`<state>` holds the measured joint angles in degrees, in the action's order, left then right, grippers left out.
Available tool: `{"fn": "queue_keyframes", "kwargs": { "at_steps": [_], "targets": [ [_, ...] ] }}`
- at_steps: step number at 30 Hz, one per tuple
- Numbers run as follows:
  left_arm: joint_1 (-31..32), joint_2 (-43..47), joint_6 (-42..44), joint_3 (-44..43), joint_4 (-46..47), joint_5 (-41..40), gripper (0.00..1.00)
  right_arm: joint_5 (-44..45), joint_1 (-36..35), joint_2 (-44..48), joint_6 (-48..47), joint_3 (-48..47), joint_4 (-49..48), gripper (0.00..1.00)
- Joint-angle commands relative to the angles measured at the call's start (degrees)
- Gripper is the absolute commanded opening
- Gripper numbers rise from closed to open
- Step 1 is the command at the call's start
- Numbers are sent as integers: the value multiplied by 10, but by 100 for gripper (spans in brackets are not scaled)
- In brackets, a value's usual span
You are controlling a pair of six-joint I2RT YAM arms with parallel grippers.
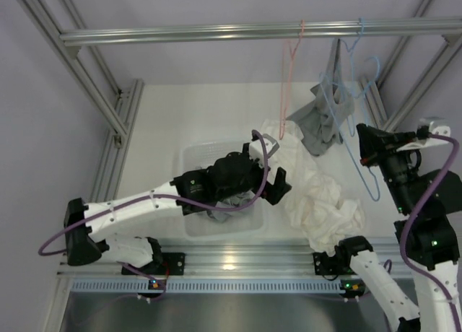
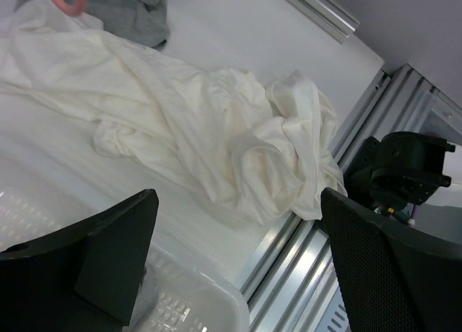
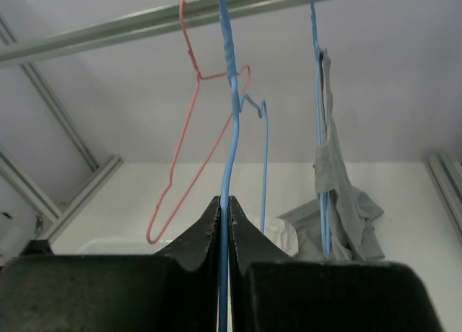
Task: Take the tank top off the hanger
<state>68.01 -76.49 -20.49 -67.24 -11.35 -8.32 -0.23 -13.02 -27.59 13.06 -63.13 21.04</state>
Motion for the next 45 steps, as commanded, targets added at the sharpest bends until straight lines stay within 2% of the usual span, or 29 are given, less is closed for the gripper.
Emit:
{"fn": "queue_keyframes", "kwargs": {
  "at_steps": [1,8,14,18,27,35,41,45],
  "targets": [
    [0,51,19,7,-32,-54,99,-9,1,-58,-11,-30,35,0],
    [-1,105,34,40,-46,-98,99,-3,1,-205,-20,-90,-42,0],
    [-1,115,32,71,-50,-98,99,14,1,-280,-30,-155,-64,0],
    [-1,114,34,81,-50,-96,99,15,2,-284,-28,-163,-70,0],
    [-1,91,40,82,-50,-99,99,8,1,-222,-18,-125,-88,0],
    [-1,67,34,66,-47,-88,99,-11,1,-326,-33,-168,-106,0],
    [-1,56,29,55,-47,-84,99,-1,-4,-359,-17,-135,-163,0],
    [-1,30,30,39,-42,-70,99,38,-16,-373,-22,-104,-204,0]
  ]
}}
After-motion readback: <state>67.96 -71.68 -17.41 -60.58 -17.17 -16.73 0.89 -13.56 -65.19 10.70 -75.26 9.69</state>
